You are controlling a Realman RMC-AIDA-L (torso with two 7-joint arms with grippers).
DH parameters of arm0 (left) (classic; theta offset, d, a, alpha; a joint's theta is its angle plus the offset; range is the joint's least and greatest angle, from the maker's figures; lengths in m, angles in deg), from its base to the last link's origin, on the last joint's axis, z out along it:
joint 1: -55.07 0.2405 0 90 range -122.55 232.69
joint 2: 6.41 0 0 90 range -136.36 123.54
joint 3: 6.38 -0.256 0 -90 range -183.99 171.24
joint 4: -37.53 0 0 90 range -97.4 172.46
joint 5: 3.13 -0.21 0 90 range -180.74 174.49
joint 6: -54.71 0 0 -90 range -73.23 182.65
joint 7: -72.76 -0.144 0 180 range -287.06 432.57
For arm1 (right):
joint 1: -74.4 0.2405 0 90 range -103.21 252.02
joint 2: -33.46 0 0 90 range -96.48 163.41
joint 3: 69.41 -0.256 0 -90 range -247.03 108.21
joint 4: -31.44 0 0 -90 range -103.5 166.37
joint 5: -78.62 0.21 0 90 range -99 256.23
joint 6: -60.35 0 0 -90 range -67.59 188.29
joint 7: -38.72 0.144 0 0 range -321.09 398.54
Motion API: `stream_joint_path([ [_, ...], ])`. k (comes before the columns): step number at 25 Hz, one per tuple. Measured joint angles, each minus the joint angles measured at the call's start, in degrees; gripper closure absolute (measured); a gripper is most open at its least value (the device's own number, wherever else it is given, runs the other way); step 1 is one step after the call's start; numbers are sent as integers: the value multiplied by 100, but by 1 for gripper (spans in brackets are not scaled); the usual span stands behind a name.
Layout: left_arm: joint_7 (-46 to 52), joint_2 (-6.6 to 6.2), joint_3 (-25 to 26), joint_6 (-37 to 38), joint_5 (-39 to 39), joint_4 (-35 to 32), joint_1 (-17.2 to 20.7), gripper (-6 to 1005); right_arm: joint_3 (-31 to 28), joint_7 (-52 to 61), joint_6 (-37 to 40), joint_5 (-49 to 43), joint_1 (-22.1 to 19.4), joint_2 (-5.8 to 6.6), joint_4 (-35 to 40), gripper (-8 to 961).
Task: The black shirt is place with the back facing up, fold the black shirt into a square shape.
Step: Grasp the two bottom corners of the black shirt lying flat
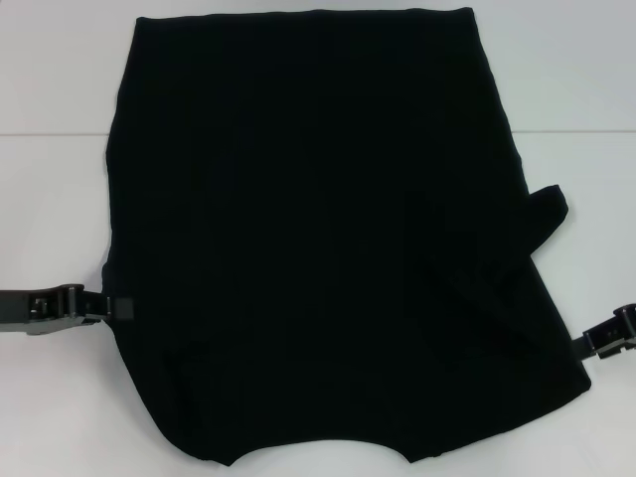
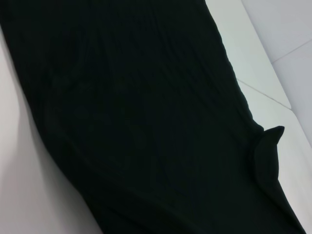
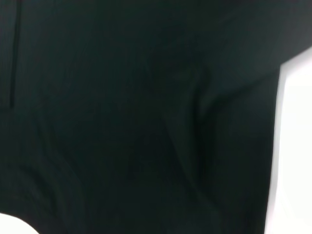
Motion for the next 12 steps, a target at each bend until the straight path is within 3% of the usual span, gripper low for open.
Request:
stream_joint_path([
  [7,20,-10,-3,-87,7,3,-7,968,-3,0,-238,-207,-74,-37,-118,508],
  [12,21,-10,4,-106,9,15,-6,967,17,-26,-425,-287,-80,-134,-119,507],
])
